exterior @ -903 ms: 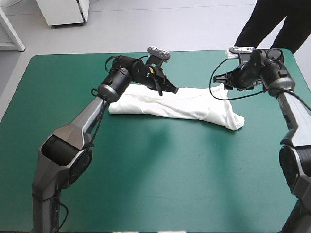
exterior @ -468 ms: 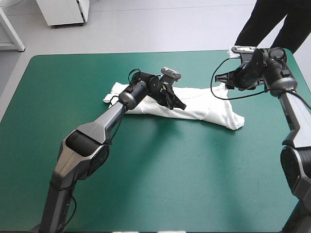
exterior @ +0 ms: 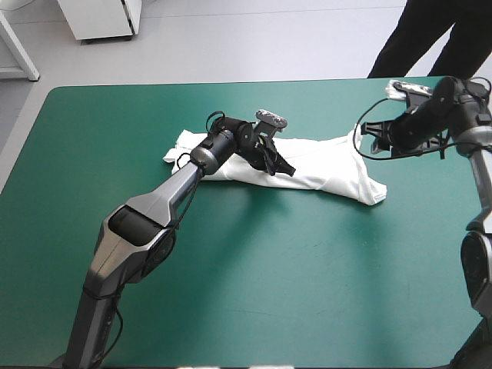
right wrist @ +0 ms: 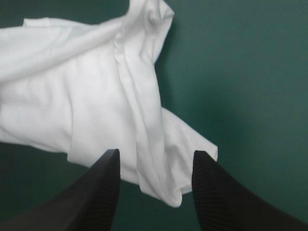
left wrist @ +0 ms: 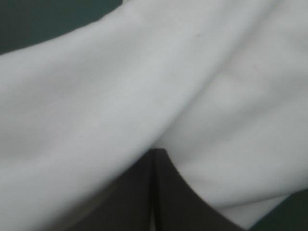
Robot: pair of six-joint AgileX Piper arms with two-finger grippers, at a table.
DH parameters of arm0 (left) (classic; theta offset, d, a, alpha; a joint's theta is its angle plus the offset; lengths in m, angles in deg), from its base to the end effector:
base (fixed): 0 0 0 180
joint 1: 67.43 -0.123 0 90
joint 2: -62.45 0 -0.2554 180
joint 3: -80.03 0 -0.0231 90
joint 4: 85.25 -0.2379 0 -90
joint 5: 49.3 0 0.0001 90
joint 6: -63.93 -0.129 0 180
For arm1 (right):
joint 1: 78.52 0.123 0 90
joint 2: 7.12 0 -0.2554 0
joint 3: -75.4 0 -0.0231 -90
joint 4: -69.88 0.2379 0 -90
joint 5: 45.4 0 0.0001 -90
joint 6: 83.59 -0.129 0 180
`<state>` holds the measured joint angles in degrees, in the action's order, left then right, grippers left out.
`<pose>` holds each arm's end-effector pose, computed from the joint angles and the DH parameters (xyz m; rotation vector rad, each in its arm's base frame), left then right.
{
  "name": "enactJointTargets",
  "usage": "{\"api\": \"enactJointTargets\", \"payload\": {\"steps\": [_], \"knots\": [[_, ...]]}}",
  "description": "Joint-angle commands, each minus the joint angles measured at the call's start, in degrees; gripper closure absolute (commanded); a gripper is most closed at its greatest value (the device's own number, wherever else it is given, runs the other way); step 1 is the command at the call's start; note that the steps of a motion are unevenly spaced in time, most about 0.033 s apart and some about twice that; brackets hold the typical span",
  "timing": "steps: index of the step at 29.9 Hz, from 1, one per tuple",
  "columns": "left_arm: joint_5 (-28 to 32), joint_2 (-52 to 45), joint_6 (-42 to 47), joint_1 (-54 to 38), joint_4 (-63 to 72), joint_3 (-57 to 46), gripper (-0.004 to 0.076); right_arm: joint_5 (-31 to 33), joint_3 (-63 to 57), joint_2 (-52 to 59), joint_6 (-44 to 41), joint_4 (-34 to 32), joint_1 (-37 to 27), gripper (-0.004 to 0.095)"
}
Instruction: Fold the cloth
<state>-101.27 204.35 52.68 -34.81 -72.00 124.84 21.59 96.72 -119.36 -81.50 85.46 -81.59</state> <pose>0.4140 -0.2927 0.1661 0.8661 2.4749 -0.4208 0.3846 0.0113 0.2635 0.1020 2.7239 0.3472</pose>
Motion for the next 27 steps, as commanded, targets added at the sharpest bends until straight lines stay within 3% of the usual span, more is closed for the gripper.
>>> {"api": "enactJointTargets", "payload": {"steps": [1, 12, 19, 27], "knots": [[-1.0, -2.8, -0.1, 0.3, 1.2, 1.2, 0.0746, 1.2, -3.6, 3.1, 7.6, 11.6, -5.6, 0.0453], [-1.2, -2.8, -0.1, 0.3, 1.3, 1.2, 0.0746, -4.2, -15.6, 1.5, 15.8, 19.9, -7.9, 0.0403], [-1.1, -2.8, -0.1, 0.3, 1.5, 1.2, 0.0746, -5.2, -15.8, -2.7, 16.5, 20.2, -7.7, 0.0402], [-0.5, -2.8, -0.1, 0.2, 1.5, 1.2, 0.0746, -6.7, -15.8, -7.7, 16.9, 20.2, -2.2, 0.0402]]}}
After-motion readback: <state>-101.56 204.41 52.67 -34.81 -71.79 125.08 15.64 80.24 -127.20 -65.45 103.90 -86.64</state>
